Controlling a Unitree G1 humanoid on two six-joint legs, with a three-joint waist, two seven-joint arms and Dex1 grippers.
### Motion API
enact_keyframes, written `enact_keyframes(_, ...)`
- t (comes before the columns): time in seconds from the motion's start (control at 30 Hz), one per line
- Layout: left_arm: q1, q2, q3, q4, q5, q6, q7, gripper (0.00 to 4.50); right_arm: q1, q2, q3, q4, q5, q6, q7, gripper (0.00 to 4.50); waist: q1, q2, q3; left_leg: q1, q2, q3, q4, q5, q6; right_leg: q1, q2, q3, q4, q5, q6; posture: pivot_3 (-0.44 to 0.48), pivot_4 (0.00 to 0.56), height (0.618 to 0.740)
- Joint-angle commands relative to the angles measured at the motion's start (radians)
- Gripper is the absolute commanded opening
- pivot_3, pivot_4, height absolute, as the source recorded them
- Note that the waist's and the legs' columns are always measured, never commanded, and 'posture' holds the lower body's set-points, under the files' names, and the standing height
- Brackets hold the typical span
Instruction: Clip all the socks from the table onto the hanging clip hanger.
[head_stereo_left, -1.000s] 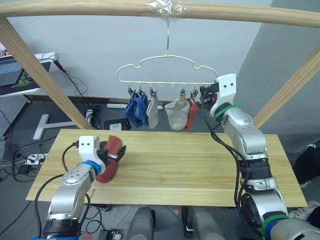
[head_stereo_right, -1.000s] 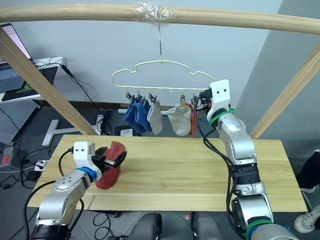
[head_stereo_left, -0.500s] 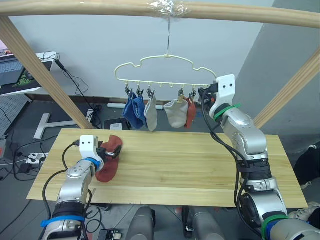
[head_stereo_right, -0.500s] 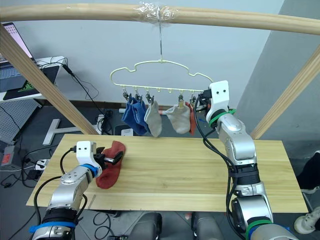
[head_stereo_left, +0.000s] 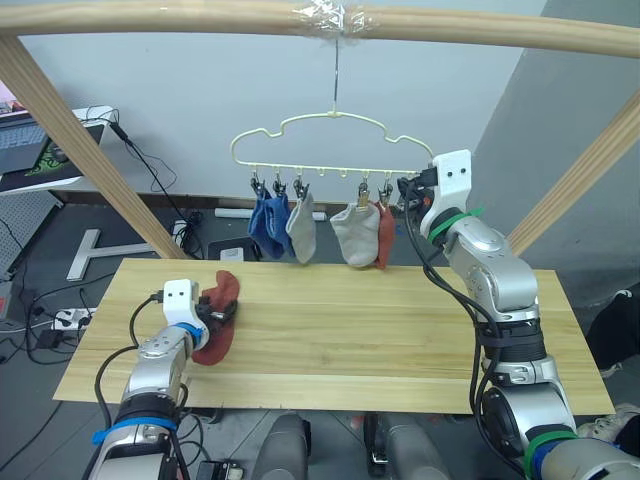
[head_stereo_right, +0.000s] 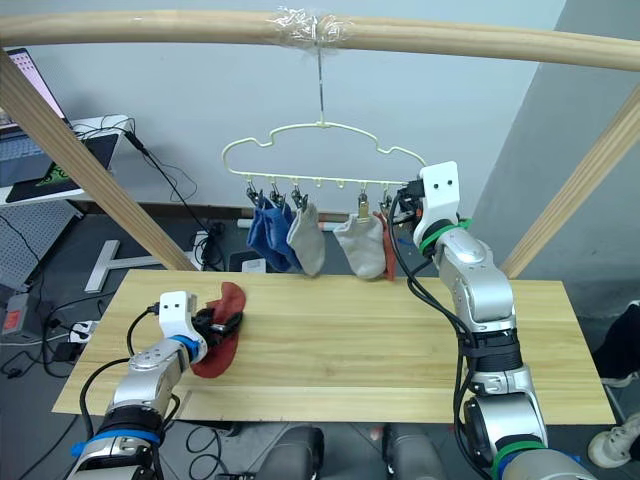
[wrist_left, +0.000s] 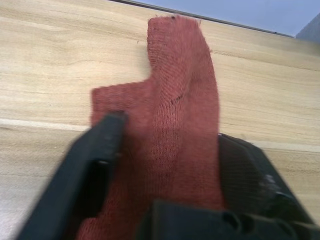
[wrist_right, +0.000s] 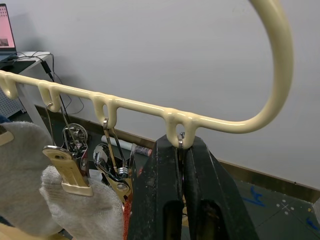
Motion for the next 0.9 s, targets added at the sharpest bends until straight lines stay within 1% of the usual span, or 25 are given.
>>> enact_keyframes(0.03,0.028,-0.007,-0.005,0.008,-0.001,0.021,-0.022,2.15,0.012,-0.008,-0.019,-0.030,0.009,0.009,-0.006,0.00,0.000,0.000,0.000,0.000,0.000,0.000,0.000,0.000,0.000,0.000,0.000,0.000,0.000,0.000,0.000,0.036,0.234,0.740)
enact_keyframes(0.13,0.034,-0.010,-0.002,-0.008,-0.004,0.027,-0.023,1.20,0.008,-0.008,-0.020,-0.030,0.012,0.011,-0.003,0.00,0.000,0.000,0.000,0.000,0.000,0.000,0.000,0.000,0.000,0.000,0.000,0.000,0.000,0.000,0.000,0.036,0.234,0.740)
enact_keyframes(0.27,0.064,-0.026,-0.025,-0.115,-0.014,0.039,-0.052,0.03,-0.002,-0.009,-0.029,-0.034,0.028,0.031,0.005,0.00,0.000,0.000,0.000,0.000,0.000,0.000,0.000,0.000,0.000,0.001,0.000,0.000,0.000,0.000,0.000,0.042,0.230,0.740)
enact_keyframes(0.33,0.099,-0.059,-0.053,-0.267,-0.055,0.082,-0.094,0.03,-0.011,-0.016,-0.041,-0.044,0.055,0.072,0.020,0.00,0.000,0.000,0.000,0.000,0.000,0.000,0.000,0.000,0.000,0.001,0.000,0.000,0.000,0.000,0.000,0.042,0.227,0.740)
enact_keyframes(0.43,0.136,-0.122,-0.071,-0.504,-0.179,0.185,-0.160,0.03,-0.024,-0.050,-0.038,-0.064,0.089,0.129,0.063,0.00,0.005,0.000,0.000,-0.002,-0.001,0.000,0.000,0.000,0.000,0.000,-0.002,0.000,-0.001,0.001,-0.003,0.042,0.227,0.740)
enact_keyframes(0.53,0.142,-0.142,-0.141,-0.709,-0.229,0.278,-0.198,0.03,-0.054,-0.070,-0.073,-0.081,0.164,0.247,0.087,0.00,0.000,-0.001,0.001,-0.003,-0.001,-0.001,0.001,0.000,0.000,0.000,-0.002,-0.001,-0.002,0.002,-0.002,0.034,0.220,0.740)
enact_keyframes(0.6,0.141,-0.142,-0.165,-0.767,-0.232,0.309,-0.199,0.03,-0.068,-0.071,-0.097,-0.086,0.201,0.303,0.083,0.00,-0.003,-0.001,0.000,-0.003,0.000,-0.001,0.000,0.000,0.000,0.000,-0.001,0.000,-0.001,0.001,-0.002,0.034,0.220,0.740)
enact_keyframes(0.67,0.131,-0.137,-0.191,-0.800,-0.205,0.300,-0.193,0.03,-0.083,-0.067,-0.125,-0.088,0.229,0.354,0.069,0.00,-0.004,-0.001,0.000,-0.001,0.001,0.000,0.000,0.000,0.000,0.000,0.001,0.000,-0.001,0.000,0.000,0.034,0.220,0.740)
enact_keyframes(0.8,0.035,-0.181,-0.266,-0.871,-0.194,0.318,-0.176,0.03,-0.151,-0.048,-0.244,-0.061,0.330,0.528,0.016,0.00,-0.006,0.000,0.000,-0.002,0.000,-0.001,0.000,0.000,0.000,0.000,0.001,0.000,-0.001,0.000,0.000,0.028,0.215,0.740)
enact_keyframes(0.9,-0.020,-0.218,-0.310,-0.894,-0.186,0.334,-0.161,0.03,-0.186,-0.050,-0.279,-0.063,0.376,0.612,0.004,0.00,-0.002,0.000,0.000,-0.003,-0.001,0.000,0.001,0.000,0.000,0.000,0.001,0.000,-0.001,0.000,0.000,0.008,0.204,0.740)
